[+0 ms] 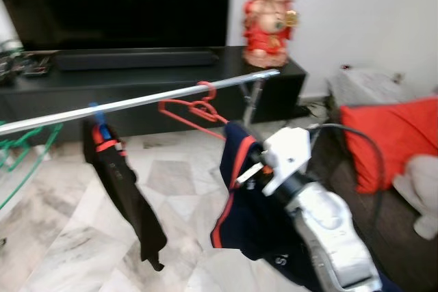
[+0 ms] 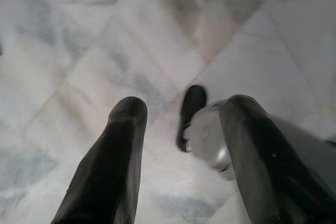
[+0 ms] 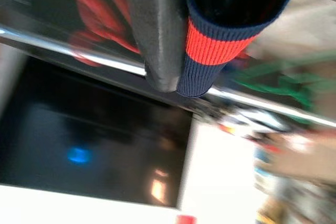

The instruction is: Hang hanger

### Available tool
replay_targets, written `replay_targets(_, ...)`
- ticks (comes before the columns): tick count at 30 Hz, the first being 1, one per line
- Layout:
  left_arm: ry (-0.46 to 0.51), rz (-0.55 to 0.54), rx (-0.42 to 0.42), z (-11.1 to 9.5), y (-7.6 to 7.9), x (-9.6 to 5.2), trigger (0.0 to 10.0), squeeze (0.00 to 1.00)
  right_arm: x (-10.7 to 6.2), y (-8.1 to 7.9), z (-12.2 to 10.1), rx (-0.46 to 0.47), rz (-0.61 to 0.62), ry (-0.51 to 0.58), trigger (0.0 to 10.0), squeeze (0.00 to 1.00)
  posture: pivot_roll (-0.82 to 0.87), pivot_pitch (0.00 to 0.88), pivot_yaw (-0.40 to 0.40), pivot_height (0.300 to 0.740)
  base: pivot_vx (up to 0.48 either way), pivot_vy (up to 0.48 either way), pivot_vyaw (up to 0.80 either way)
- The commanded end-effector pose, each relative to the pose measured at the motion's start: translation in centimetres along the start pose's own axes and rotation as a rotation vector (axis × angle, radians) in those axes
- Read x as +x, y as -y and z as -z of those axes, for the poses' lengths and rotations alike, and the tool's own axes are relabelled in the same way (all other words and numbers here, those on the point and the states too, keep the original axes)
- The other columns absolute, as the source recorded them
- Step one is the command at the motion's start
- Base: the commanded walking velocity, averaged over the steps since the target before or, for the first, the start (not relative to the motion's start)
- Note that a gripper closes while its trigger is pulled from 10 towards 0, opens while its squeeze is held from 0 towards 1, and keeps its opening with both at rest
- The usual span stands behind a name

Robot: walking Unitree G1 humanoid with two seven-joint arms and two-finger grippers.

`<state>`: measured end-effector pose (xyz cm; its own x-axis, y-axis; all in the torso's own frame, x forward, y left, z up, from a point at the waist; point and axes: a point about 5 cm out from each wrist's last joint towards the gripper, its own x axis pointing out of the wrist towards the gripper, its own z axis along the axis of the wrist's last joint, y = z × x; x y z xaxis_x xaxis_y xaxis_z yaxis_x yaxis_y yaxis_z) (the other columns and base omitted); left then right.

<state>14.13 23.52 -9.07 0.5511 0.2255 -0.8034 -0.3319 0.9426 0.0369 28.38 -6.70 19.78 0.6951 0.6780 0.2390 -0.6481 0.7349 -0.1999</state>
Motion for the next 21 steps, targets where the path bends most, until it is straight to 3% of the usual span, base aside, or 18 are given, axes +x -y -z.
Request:
replay_targets(1,-0.031,0.0,0.01,0.7,0.2,-0.1,10.0,0.0,-0.3,0.5,-0.7,-0.002,0.006,0.024,10.0,0.0,-0.06,0.049,-0.036,0.74,0.0,0.0,0.8)
replay_targets(9,-0.02,-0.003,0.013,-0.1,-0.4,0.1,10.0,0.0,-0.9,1.3,0.1,0.135,0.069,0.035,10.0,0.0,-0.06,0.055,-0.036,0.74,0.0,0.0,0.78)
replay_targets(11,-0.016,-0.004,0.012,-0.4,-0.6,0.1,10.0,0.0,-1.1,1.8,0.7,0.172,0.114,0.017,10.0,0.0,-0.06,0.058,-0.036,0.74,0.0,0.0,0.0)
replay_targets(14,-0.008,-0.008,0.012,-0.9,-1.3,0.2,10.0,0.0,-2.6,4.6,4.6,0.274,0.373,-0.113,10.0,0.0,-0.06,0.058,-0.036,0.74,0.0,0.0,0.0)
replay_targets(16,-0.008,-0.008,0.012,-0.9,-1.4,0.2,10.0,0.0,-2.9,4.9,5.1,0.289,0.403,-0.136,10.0,0.0,-0.06,0.058,-0.036,0.74,0.0,0.0,0.0)
replay_targets(17,-0.005,-0.012,0.011,-1.1,-1.7,0.2,10.0,0.0,-4.5,6.1,8.1,0.368,0.565,-0.252,10.0,0.0,-0.06,0.057,-0.036,0.74,0.0,0.0,0.0)
replay_targets(18,-0.004,-0.014,0.011,-1.2,-1.9,0.2,10.0,0.0,-5.4,6.5,9.6,0.42,0.638,-0.316,10.0,0.0,-0.06,0.057,-0.036,0.74,0.0,0.0,0.0)
replay_targets(19,-0.004,-0.014,0.011,-1.2,-1.9,0.2,10.0,0.0,-5.4,6.5,9.6,0.42,0.638,-0.316,10.0,0.0,-0.06,0.057,-0.036,0.74,0.0,0.0,0.0)
replay_targets(21,-0.004,-0.015,0.012,-1.3,-2.0,0.2,10.0,0.0,-7.1,6.5,11.9,0.448,0.719,-0.387,10.0,0.0,-0.05,0.058,-0.035,0.74,0.0,0.0,0.0)
